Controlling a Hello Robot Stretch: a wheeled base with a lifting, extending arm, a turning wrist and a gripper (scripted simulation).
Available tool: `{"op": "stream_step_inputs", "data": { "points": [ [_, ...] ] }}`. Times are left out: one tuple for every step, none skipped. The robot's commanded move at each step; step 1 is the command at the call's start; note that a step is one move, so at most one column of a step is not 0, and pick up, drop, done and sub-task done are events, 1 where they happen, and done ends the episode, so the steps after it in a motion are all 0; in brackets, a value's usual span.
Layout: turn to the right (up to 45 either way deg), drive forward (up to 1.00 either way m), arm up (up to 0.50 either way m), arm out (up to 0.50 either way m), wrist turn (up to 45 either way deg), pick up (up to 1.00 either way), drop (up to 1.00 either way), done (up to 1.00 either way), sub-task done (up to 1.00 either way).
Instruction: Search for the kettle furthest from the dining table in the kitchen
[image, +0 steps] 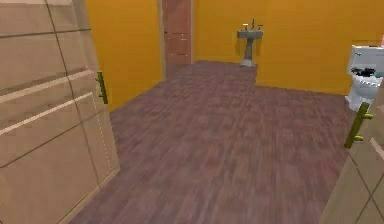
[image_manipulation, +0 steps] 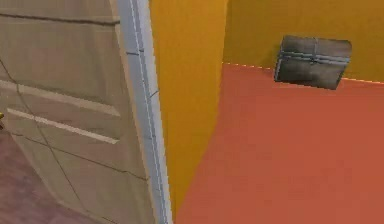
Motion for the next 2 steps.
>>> {"op": "stream_step_inputs", "data": {
  "points": [
    [0.0,1.00,0.00,0.00,0.0,0.00,0.00,0.00,0.00],
    [0.0,1.00,0.00,0.00,0.0,0.00,0.00,0.00,0.00]
  ]
}}
